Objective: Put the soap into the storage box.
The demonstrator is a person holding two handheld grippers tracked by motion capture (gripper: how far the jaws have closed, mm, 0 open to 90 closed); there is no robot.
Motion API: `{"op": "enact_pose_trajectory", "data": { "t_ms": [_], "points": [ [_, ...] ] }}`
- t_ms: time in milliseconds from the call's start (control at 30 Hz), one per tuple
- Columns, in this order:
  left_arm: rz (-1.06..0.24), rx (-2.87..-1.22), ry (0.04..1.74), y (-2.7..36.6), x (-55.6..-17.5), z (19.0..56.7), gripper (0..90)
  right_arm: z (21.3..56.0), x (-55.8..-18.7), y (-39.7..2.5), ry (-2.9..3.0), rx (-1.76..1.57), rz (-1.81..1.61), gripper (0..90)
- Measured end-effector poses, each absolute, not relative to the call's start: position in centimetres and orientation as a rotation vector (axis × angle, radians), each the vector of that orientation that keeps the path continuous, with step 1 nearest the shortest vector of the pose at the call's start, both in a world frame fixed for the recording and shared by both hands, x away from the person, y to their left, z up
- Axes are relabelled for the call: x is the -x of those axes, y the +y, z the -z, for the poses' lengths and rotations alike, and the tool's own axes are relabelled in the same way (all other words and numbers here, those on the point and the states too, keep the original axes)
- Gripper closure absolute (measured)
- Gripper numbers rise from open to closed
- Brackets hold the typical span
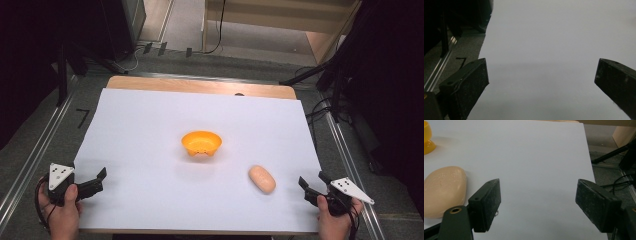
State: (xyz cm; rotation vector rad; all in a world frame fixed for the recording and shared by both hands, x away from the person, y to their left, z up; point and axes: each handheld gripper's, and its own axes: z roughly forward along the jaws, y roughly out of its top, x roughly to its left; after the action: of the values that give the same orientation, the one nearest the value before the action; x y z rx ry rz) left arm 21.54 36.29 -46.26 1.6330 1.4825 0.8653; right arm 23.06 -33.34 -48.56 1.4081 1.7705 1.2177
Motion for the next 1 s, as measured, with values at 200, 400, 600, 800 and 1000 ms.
{"op": "enact_pose_trajectory", "data": {
  "t_ms": [200, 400, 600, 800, 1000],
  "points": [
    [-0.862, -1.628, 1.471, 36.3, -21.4, 46.3, 0.0, 48.5, -23.4, -33.2, 1.825, -1.416, -1.244, 40.4],
    [-0.858, -1.637, 1.467, 36.3, -21.5, 46.3, 0.0, 47.7, -24.2, -32.5, 1.988, -1.334, -1.156, 45.9],
    [-0.855, -1.642, 1.470, 36.3, -21.5, 46.3, 0.0, 46.3, -25.3, -32.2, 2.135, -1.322, -1.059, 52.9],
    [-0.853, -1.673, 1.493, 36.0, -21.9, 46.4, 0.0, 45.3, -26.0, -32.0, 2.288, -1.387, -0.973, 48.3],
    [-0.913, -1.707, 1.454, 35.5, -21.6, 46.4, 0.0, 44.6, -26.1, -31.2, 2.414, -1.409, -0.832, 39.5]
  ]
}}
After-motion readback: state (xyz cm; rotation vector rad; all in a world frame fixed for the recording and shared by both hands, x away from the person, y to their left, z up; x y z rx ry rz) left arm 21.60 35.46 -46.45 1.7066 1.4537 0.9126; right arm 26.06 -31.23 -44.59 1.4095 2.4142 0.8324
